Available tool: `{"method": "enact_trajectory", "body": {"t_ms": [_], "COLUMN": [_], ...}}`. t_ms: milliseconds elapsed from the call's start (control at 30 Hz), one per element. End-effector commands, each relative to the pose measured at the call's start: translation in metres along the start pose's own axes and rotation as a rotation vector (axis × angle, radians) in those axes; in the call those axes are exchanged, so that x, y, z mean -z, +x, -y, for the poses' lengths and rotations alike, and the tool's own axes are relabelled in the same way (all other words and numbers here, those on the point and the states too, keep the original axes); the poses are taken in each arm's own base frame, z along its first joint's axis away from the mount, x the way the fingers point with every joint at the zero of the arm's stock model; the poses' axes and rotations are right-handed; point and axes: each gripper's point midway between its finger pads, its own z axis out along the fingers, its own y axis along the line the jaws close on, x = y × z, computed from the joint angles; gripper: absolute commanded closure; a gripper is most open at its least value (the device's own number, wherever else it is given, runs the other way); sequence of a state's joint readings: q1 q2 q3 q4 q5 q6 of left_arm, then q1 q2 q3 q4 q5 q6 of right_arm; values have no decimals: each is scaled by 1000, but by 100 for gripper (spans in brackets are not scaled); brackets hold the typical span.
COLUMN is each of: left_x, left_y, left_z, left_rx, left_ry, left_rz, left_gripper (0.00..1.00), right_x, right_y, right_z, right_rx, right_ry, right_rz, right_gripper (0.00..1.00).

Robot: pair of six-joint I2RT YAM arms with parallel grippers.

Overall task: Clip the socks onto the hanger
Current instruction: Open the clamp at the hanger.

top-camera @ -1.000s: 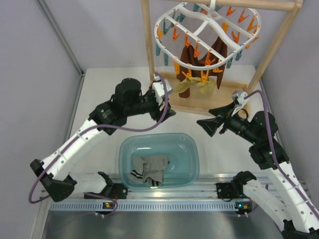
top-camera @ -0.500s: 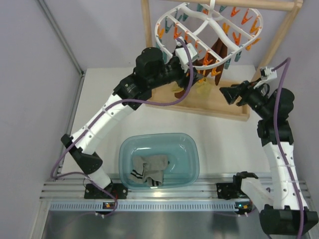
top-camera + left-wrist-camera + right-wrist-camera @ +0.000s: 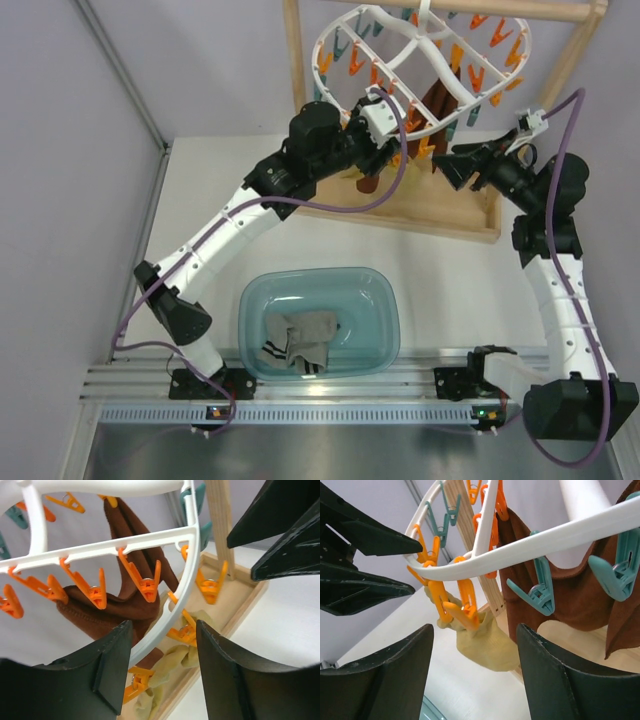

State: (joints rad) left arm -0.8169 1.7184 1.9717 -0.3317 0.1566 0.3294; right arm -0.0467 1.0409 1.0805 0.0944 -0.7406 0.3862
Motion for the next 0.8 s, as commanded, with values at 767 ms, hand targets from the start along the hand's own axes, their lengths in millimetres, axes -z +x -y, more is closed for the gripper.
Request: {"method": "enact_trajectory", "body": {"t_ms": [767], "left_x": [103], "left_y": [-23], "left_z": [15], "left_rx": [74], "left_ry": [-4], "left_rz": [299], "left_gripper": [27], "right_x": [8], "right_y": [-45], "right_z": [-34], "right_rx": [79], "right_ry": [-102], "right_rz": [133], "right_gripper": [36]}}
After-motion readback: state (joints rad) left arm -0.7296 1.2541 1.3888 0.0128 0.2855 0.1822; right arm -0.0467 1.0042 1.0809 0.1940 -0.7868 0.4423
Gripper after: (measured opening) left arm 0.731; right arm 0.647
